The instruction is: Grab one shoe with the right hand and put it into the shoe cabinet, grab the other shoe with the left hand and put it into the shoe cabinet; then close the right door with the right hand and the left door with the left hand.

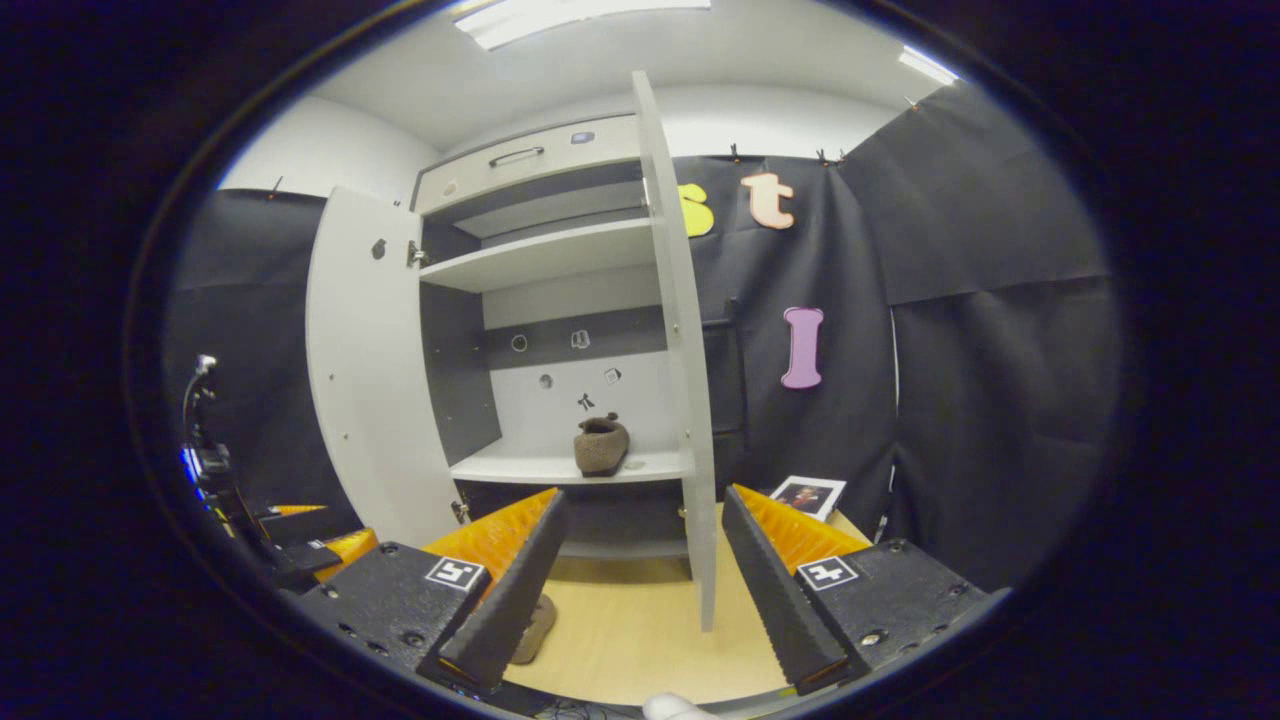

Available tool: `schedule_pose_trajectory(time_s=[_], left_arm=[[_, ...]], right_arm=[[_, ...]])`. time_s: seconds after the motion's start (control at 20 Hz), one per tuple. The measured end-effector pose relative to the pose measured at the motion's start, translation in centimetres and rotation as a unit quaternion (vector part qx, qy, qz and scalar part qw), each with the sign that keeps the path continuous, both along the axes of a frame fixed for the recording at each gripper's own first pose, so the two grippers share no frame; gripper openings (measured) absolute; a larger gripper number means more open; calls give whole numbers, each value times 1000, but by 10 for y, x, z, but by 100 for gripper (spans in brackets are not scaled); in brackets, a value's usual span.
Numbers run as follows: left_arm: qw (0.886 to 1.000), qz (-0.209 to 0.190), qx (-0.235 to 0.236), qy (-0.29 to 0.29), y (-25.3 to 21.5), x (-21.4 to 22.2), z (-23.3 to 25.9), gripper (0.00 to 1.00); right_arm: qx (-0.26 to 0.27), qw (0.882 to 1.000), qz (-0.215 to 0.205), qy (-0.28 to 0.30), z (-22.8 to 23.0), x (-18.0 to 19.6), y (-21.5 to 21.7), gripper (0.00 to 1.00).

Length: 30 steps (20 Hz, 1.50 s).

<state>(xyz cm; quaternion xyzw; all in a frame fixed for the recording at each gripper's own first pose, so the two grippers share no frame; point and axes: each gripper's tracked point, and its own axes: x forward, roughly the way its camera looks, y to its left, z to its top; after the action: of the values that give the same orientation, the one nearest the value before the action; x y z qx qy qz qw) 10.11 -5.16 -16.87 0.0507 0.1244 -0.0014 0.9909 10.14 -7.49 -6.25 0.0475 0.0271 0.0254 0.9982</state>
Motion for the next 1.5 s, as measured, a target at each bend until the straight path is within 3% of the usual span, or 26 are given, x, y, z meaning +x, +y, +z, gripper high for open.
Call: schedule_pose_trajectory(time_s=[0.25,0.3,0.7,1.0,1.25,1.3,1.4,1.5], left_arm=[[996,-27,2,83,-19,19,-96,100],[994,-32,-7,106,-19,24,-119,96],[971,-50,-54,228,-6,65,-253,97],[958,-63,-31,277,2,89,-330,97],[958,-58,-32,280,5,125,-355,92],[958,-61,-36,279,1,131,-358,96],[958,-65,-43,275,-5,138,-363,76],[959,-78,-47,268,-13,147,-364,69]], right_arm=[[-2,999,-16,39,-21,4,-17,99],[-3,999,-26,46,-24,4,-20,99],[-28,990,-116,80,-37,-6,-16,99],[-41,982,-153,104,-46,-5,-8,99],[-40,977,-173,119,-54,-1,-9,99],[-39,976,-176,122,-57,0,-10,99],[-41,974,-184,122,-58,-1,-13,99],[-40,973,-190,123,-59,0,-16,99]])
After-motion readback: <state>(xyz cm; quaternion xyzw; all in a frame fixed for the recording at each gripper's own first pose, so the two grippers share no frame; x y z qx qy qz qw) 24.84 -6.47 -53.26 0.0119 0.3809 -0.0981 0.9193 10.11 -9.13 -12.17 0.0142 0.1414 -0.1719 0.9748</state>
